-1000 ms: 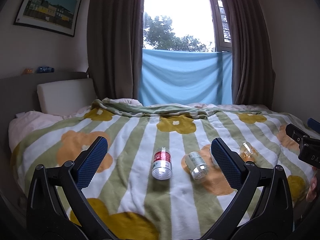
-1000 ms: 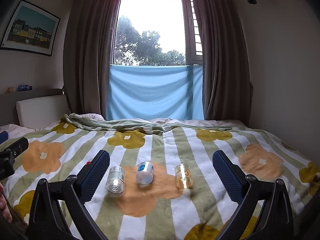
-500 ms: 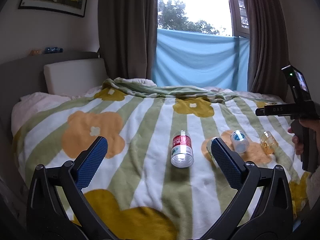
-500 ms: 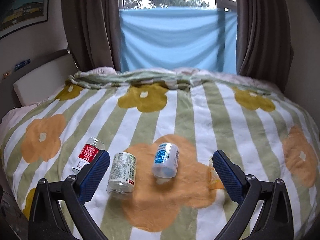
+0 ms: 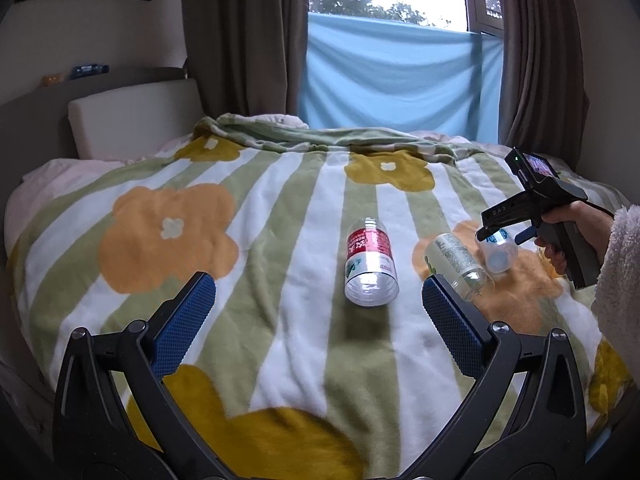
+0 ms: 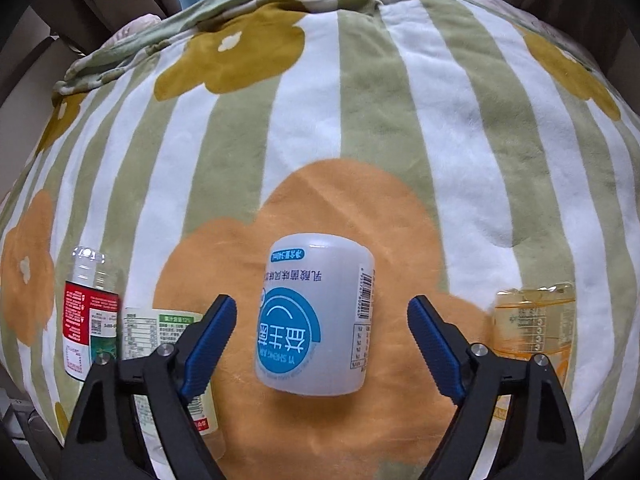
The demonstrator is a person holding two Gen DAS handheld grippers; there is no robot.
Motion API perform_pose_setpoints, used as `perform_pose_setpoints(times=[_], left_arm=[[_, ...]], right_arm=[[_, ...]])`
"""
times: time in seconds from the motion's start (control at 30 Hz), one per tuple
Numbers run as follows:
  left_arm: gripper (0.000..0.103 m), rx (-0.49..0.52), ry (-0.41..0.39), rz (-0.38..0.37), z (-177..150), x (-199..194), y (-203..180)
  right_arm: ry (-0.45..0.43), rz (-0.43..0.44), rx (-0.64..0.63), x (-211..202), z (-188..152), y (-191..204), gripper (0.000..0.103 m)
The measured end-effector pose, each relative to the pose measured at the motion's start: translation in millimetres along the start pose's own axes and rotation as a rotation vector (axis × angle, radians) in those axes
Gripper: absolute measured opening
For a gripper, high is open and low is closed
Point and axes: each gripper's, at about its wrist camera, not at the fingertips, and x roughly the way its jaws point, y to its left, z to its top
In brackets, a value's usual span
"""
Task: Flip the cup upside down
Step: 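Reach the right gripper to the white blue-labelled bottle and close on it, then lift the white bottle with the right gripper and set it down upright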
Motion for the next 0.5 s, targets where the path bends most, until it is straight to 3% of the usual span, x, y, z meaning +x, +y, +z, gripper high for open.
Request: perform_pose_setpoints(times=[0.2,0.5], left_arm=[[0.103,-0.005,0.017,-0.006,-2.0,4.1,1.9],[0.103,0.002,0.005,-0.013,-2.6,-0.6,-1.3]], right_arm=[[0.04,0.031,0.016,10.8,-0.3,-3.8,0.058],[-0.003,0.022,-0.007,-17.3,-14.6,-1.2,0.057]])
